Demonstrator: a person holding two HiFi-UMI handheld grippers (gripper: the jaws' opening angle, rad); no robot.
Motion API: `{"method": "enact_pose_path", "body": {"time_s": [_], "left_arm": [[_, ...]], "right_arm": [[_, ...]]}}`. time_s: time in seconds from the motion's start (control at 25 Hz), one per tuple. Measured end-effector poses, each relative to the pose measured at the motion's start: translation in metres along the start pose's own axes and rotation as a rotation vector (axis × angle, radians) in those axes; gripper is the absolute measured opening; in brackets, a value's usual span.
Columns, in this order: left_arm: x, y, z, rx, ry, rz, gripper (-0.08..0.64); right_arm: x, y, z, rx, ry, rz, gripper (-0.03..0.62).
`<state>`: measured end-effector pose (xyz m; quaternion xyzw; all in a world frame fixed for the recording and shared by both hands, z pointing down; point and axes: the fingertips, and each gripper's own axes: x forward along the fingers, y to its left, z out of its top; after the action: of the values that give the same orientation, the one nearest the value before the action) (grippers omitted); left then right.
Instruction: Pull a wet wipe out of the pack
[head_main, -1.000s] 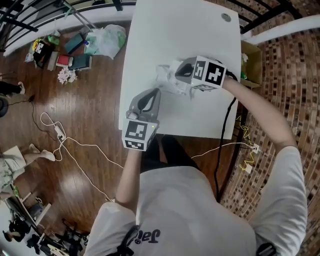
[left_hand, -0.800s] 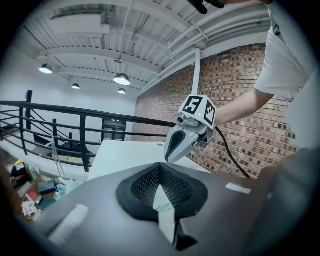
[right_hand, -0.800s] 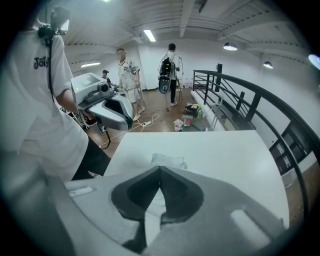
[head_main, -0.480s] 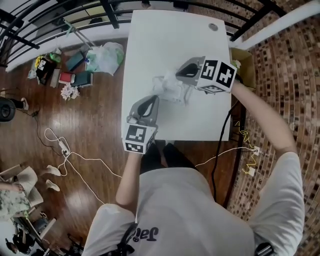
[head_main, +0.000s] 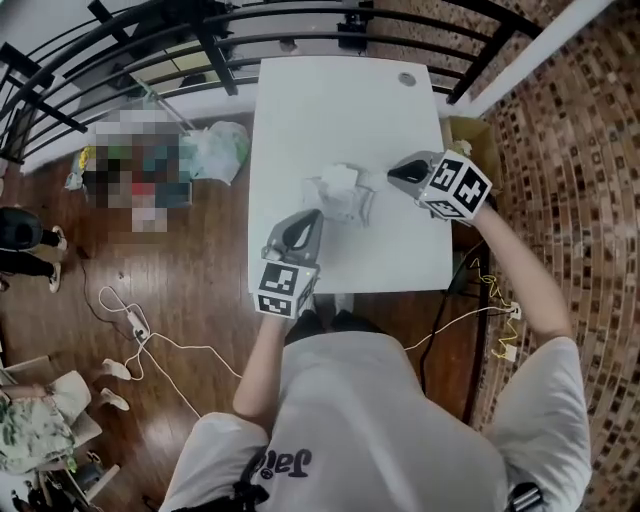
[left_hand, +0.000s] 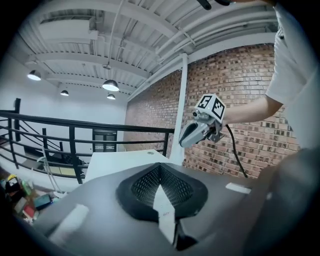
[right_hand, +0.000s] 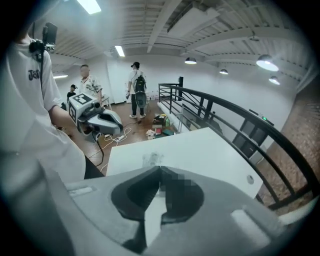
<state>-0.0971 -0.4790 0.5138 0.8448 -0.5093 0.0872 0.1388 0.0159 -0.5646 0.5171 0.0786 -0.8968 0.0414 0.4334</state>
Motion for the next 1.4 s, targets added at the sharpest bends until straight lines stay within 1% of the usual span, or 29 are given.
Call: {"method": "enact_pose_path", "body": {"time_s": [0.08, 0.2, 0.28, 0.36, 0.56, 0.68, 0.72, 0.84, 0.96, 1.04, 1.12, 1.24, 1.32, 1.4], "left_arm": [[0.000, -0.005, 0.002, 0.007, -0.002, -0.009, 0.015], [0.000, -0.007, 0.003, 0.017, 0.000, -0.015, 0.015], [-0.001, -0.007, 0.003, 0.022, 0.002, -0.015, 0.015], [-0.002, -0.008, 0.002, 0.026, 0.004, -0.013, 0.015], [-0.004, -0.013, -0.005, 0.031, 0.024, -0.023, 0.015], [-0.007, -0.016, -0.008, 0.032, 0.034, -0.036, 0.015], [-0.008, -0.017, -0.008, 0.034, 0.036, -0.041, 0.015], [-0.010, -0.018, -0.009, 0.049, 0.036, -0.053, 0.015], [-0.015, -0.020, -0.010, 0.051, 0.033, -0.070, 0.015], [-0.019, -0.020, -0.010, 0.049, 0.027, -0.083, 0.015], [-0.022, -0.020, -0.005, 0.038, 0.017, -0.098, 0.015], [-0.028, -0.019, 0.003, 0.011, 0.000, -0.118, 0.015], [-0.033, -0.017, 0.005, 0.009, -0.014, -0.126, 0.015], [-0.040, -0.015, 0.007, 0.016, -0.018, -0.137, 0.015]], "right_arm": [[0.008, 0.001, -0.034, 0.056, 0.020, -0.039, -0.005], [0.026, 0.005, -0.081, 0.171, 0.028, -0.091, -0.005], [0.040, 0.008, -0.109, 0.245, 0.035, -0.120, -0.005], [0.052, 0.010, -0.133, 0.298, 0.049, -0.149, -0.005], [0.077, 0.009, -0.183, 0.428, 0.076, -0.219, -0.005], [0.089, 0.011, -0.201, 0.495, 0.092, -0.232, -0.003], [0.091, 0.012, -0.204, 0.513, 0.094, -0.236, -0.002], [0.089, 0.015, -0.210, 0.546, 0.093, -0.259, 0.055], [0.076, 0.017, -0.209, 0.565, 0.068, -0.297, 0.080], [0.063, 0.019, -0.204, 0.575, 0.035, -0.329, 0.084], [0.046, 0.022, -0.190, 0.581, -0.027, -0.360, 0.084], [0.014, 0.028, -0.163, 0.623, -0.169, -0.420, 0.084], [-0.008, 0.036, -0.147, 0.654, -0.254, -0.466, 0.083], [-0.026, 0.048, -0.130, 0.665, -0.323, -0.505, 0.083]]}}
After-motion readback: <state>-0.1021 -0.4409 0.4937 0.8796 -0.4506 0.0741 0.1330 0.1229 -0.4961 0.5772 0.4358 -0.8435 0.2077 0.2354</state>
